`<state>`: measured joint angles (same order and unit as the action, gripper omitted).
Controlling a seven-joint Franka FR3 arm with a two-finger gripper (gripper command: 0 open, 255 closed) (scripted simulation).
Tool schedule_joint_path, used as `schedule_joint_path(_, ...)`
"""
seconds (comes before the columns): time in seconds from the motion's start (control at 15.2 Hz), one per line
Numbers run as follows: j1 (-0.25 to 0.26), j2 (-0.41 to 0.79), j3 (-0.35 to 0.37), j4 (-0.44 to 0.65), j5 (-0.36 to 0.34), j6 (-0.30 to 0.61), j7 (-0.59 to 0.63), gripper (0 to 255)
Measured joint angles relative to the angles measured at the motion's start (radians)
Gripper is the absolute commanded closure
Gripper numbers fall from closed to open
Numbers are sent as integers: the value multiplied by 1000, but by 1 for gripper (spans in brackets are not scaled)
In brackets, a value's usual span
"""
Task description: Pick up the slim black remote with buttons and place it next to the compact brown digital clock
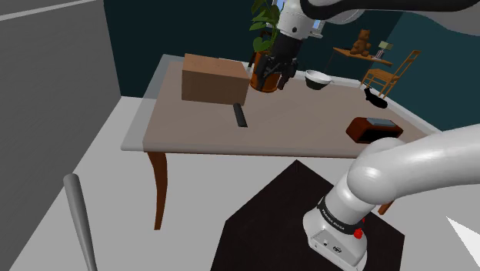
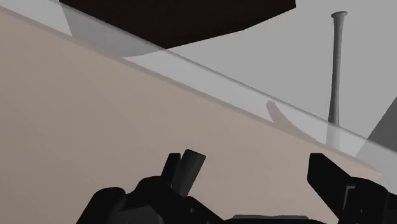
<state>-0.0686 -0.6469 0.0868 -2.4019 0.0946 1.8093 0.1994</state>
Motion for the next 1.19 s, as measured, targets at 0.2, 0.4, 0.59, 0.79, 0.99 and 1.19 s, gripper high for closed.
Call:
schedule_joint_path(0.2,-28,95,1,-5,2,97,43,0)
schedule_joint_path(0.4,-55,189,-2,3,1,179,84,0)
schedule_joint_path(0.59,-79,285,-4,15,2,260,128,0)
schedule_joint_path(0.79,-100,390,-8,47,1,329,174,0)
schedule_joint_path(0.99,-120,503,-17,74,1,411,216,0)
schedule_joint_path(1.19,-138,595,-29,112,3,463,256,0)
